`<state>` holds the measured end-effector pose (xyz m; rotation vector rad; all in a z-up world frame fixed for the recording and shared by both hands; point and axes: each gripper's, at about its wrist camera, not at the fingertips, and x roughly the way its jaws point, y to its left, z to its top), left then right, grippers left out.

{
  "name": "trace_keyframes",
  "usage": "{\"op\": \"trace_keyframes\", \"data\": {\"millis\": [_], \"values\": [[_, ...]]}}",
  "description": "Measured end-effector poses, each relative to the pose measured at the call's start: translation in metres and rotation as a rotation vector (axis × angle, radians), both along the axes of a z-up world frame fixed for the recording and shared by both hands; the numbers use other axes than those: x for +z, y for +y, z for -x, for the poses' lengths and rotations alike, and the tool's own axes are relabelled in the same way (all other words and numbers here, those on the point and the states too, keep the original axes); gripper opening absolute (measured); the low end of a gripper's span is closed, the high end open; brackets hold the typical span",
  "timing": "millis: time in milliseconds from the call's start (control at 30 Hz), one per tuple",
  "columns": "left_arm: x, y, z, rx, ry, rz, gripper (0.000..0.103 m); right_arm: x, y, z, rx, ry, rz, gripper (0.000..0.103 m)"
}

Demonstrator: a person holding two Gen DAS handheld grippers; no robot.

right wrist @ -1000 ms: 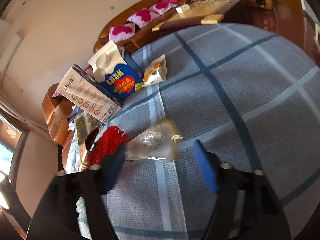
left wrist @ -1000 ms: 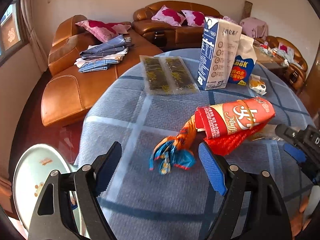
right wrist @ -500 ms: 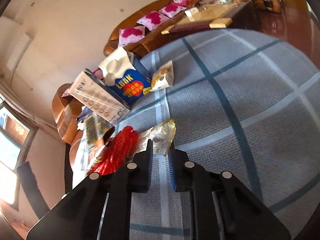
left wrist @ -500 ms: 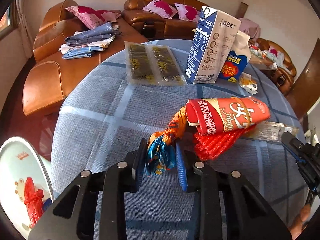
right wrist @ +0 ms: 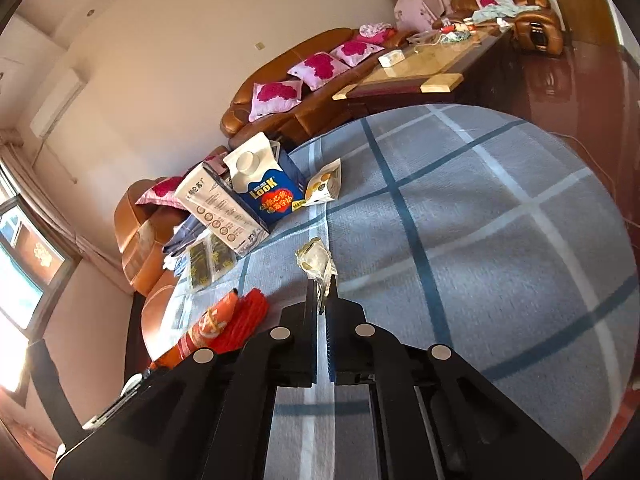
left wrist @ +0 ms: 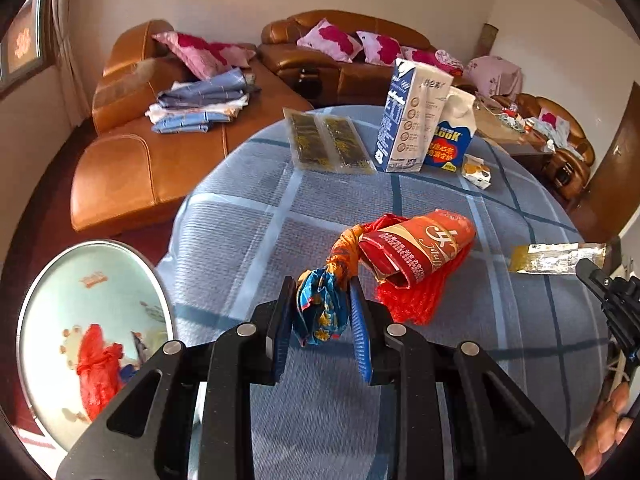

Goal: Collect trash
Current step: 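Carry the blue-orange wrapper and clear plastic toward the blue bin with both tools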

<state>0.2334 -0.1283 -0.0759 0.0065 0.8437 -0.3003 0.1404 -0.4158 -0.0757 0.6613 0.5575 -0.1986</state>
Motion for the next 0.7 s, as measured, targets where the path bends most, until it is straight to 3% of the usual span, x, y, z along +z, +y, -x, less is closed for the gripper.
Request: {"op": "trace_keyframes", "data": {"millis": [433,700], "values": [[0.051,0.027,0.046,0.026,-0.116,0.055,0.026,0.029,0.017,0.048,0.032,-0.077,0.072,0.004],[0.049,0.043,0.077,0.061,-0.124,0.048,0.026,0.035,0.038,0.067,0.072,-0.083,0.107,0.004]]}}
